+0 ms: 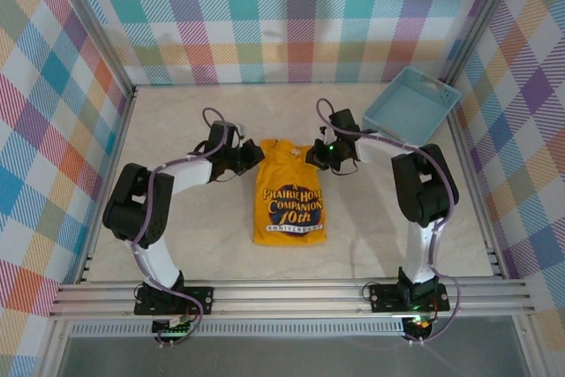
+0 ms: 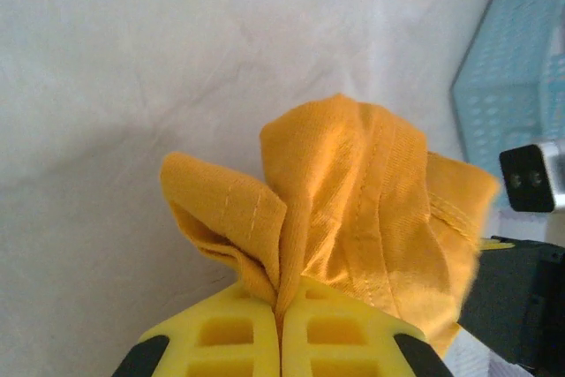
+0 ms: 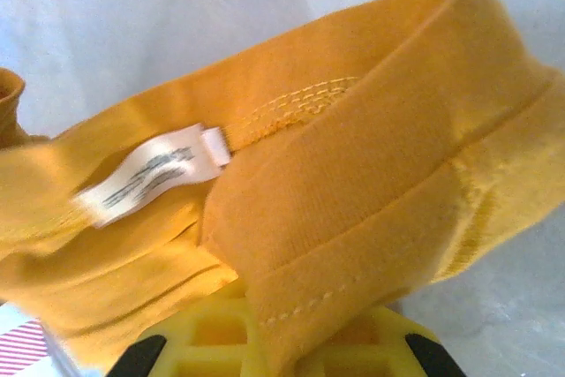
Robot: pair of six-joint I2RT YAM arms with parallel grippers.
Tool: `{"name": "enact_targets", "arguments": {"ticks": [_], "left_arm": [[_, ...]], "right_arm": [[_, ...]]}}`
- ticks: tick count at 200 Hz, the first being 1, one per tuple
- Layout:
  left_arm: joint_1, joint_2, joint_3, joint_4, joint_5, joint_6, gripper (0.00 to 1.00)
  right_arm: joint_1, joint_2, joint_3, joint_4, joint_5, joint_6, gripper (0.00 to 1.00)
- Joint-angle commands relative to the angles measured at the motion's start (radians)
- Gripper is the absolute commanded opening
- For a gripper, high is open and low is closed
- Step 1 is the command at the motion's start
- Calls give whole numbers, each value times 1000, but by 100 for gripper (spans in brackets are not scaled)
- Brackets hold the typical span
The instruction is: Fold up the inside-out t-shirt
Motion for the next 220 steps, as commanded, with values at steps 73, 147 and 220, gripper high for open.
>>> {"name": "enact_targets", "arguments": {"ticks": [73,147,220], "left_arm": [[119,-1,431,-115,66,-25,0],[97,-153,311,-86,111,69,0],[-62,-596,-224,-81,-7,110,0]], "right_arm": [[-51,54,515,-59,-97,-76,0],[-56,19,483,65,-190,-174,0],[-28,-322,-182,274,-178,-156,0]]}}
